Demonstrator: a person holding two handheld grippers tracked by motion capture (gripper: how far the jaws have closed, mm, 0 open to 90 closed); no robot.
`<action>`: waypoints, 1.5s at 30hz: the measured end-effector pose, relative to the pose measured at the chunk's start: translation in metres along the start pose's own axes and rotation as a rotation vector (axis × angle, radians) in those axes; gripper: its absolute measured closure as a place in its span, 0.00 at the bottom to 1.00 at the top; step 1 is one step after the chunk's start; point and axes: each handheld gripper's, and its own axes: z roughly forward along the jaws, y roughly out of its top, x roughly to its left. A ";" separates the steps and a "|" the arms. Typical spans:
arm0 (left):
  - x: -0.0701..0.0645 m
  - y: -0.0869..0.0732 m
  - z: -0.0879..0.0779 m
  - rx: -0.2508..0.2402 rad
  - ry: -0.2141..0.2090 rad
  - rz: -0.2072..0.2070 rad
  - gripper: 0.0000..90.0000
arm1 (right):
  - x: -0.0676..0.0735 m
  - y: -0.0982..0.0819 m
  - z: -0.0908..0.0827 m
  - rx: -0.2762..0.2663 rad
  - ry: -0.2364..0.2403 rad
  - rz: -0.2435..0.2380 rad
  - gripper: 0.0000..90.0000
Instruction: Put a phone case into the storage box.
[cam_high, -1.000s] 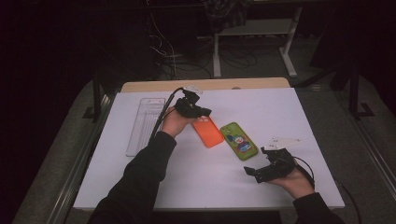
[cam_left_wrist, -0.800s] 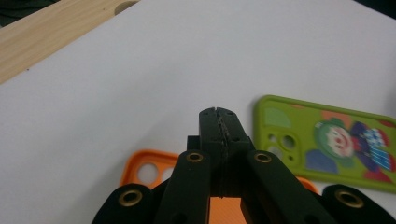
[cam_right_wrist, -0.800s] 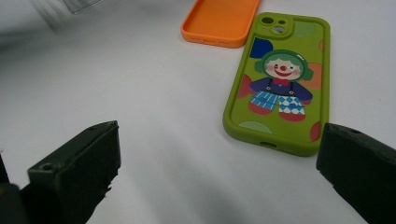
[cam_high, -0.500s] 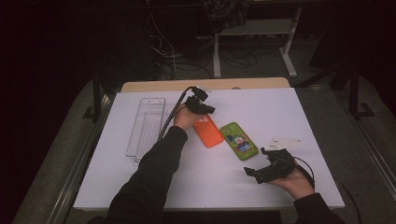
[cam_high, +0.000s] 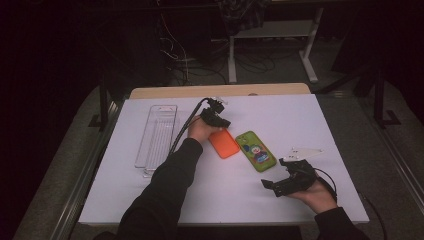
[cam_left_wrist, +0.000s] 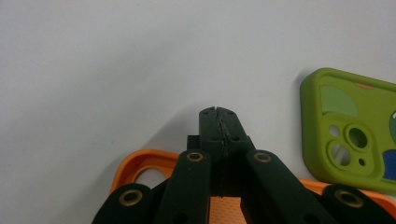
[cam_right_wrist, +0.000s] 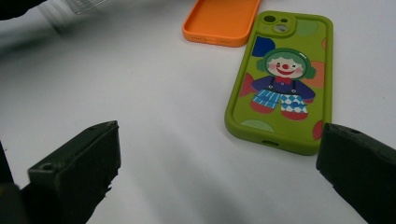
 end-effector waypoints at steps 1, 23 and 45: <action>0.000 -0.001 0.000 -0.005 -0.002 -0.010 1.00 | 0.000 0.000 0.000 0.003 0.000 0.005 0.00; -0.008 -0.016 -0.021 0.103 0.033 0.015 1.00 | 0.001 -0.001 -0.001 0.008 -0.002 0.004 0.00; -0.044 -0.028 -0.082 -0.086 -0.115 0.055 0.66 | 0.001 0.001 -0.002 -0.006 -0.011 0.001 0.00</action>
